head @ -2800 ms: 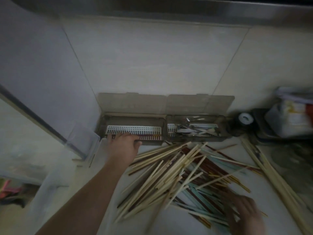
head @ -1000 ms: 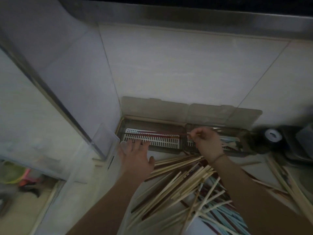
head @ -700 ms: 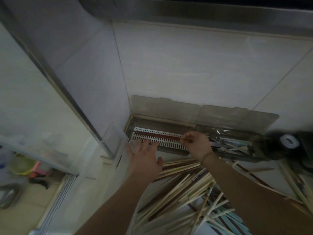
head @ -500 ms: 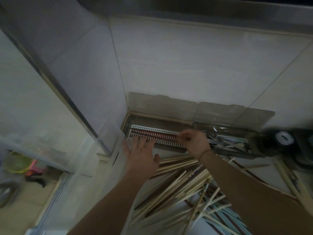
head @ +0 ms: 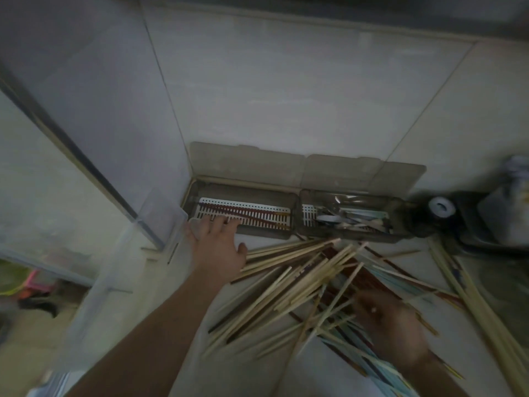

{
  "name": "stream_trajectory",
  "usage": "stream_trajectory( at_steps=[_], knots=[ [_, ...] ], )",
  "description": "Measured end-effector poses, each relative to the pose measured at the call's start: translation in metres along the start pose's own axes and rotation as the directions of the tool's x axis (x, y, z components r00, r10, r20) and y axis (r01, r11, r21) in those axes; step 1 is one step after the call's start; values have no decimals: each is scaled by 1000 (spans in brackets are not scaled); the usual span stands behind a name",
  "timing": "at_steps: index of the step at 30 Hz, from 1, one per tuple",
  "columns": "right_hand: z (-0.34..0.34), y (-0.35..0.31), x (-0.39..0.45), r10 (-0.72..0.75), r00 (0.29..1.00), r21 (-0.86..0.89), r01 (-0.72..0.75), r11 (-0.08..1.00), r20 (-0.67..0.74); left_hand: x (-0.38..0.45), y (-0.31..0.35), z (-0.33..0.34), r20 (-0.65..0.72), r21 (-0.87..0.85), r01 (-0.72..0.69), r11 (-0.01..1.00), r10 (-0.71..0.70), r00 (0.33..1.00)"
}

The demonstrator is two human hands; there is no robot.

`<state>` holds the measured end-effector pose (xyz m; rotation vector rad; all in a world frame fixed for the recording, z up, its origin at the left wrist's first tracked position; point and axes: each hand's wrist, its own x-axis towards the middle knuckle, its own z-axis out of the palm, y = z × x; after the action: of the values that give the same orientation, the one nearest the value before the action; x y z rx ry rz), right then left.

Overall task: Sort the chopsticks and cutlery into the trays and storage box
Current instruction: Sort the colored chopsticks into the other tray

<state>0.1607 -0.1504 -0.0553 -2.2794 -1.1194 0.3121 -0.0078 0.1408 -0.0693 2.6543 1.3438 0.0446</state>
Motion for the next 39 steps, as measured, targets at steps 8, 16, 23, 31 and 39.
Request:
stream_trajectory(
  at_steps=[8, 16, 23, 31, 39],
  knots=[
    [30, 35, -111, -138, 979, -331, 83, 940, -147, -34, 43, 2, -228, -60, -504, 861, 480, 847],
    [50, 29, -103, -97, 958, -373, -12, 928, -271, -120, 85, 46, -68, -103, -931, 351, 931, 358],
    [50, 39, -114, -135, 964, -469, 14, 883, -227, -133, 94, 59, 44, 23, -867, 498, 866, 499],
    [14, 56, -118, 21, 928, -357, -164, 920, -371, -130, 98, 64, -6, 39, -784, 619, 785, 619],
    [-32, 72, -77, 405, 745, 265, -308, 914, -531, -119, 95, 64, -100, -26, -757, 653, 752, 652]
  ],
)
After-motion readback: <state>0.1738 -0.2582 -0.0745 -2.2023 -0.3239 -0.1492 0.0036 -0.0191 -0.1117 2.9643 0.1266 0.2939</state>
